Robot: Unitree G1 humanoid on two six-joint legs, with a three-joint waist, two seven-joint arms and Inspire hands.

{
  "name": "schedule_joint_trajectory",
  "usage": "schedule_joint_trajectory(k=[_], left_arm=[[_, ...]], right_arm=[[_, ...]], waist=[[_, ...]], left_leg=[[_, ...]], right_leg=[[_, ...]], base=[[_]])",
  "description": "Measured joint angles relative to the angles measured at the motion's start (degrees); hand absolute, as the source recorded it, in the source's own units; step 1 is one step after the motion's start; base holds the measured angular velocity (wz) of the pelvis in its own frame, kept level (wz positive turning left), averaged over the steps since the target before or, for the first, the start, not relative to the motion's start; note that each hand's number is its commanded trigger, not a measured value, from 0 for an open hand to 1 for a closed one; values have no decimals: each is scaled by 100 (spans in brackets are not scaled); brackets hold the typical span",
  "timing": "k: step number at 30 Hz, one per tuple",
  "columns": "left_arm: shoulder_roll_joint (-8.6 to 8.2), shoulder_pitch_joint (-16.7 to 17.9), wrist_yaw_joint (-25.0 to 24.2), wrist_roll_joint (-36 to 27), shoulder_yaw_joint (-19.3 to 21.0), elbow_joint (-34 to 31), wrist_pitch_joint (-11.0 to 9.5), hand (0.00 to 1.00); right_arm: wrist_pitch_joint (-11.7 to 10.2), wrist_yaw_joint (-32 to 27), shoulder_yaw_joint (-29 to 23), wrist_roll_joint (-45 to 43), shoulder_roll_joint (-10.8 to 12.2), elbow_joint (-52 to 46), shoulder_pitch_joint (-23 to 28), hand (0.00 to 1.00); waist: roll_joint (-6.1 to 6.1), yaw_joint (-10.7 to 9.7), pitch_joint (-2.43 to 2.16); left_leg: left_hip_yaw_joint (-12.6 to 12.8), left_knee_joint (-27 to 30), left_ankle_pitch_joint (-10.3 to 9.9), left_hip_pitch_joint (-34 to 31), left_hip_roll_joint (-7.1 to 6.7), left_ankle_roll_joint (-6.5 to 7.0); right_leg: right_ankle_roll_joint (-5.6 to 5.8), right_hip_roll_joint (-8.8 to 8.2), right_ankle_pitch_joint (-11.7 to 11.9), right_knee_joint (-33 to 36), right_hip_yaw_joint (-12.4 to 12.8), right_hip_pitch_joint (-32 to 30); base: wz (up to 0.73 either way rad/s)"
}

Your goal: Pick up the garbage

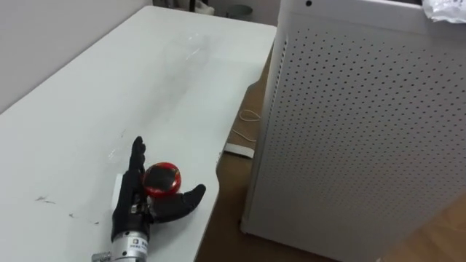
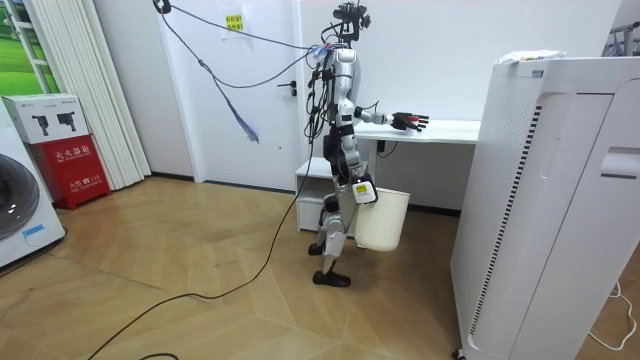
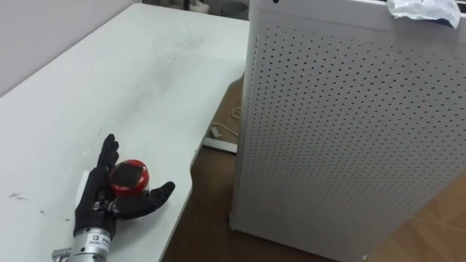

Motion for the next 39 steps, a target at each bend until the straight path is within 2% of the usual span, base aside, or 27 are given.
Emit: schedule_joint_trajectory(k=[12,19,24,31,35,39], left_arm=[[-50,-157,128,-12,-32,237,72,100],[-60,-170,90,-29,-252,286,70,100],[-65,-295,6,-398,-652,420,79,100],[-88,-304,-746,-822,-1076,129,342,100],[-88,-319,-1137,-1264,-1499,10,364,100],[-108,-331,-1594,-1302,-1924,-26,462,100]], right_arm=[[9,-50,50,35,4,-172,89,100],[9,-72,82,18,7,-243,86,100],[14,-179,162,14,11,-253,26,100],[115,-187,172,-3,38,-278,-134,100],[135,-190,224,-4,43,-278,-261,100],[135,-278,229,-45,35,-366,-354,100]], waist=[[52,-25,8],[60,-97,5],[72,-119,7],[116,-133,7],[176,-164,13],[252,-233,2]], left_leg=[[4,-6,0,18,17,0],[5,-8,0,37,31,0],[1,-7,0,81,35,0],[17,4,0,-17,53,0],[38,9,0,-89,62,0],[45,13,1,-149,62,-1]], right_leg=[[2,0,1,-72,-1,64],[0,16,2,-68,29,66],[0,23,3,-72,10,138],[-11,31,28,-67,4,43],[-15,30,34,-67,0,-17],[-15,32,34,-64,-1,-73]], base=[[1],[-1],[3],[0],[1],[0]])
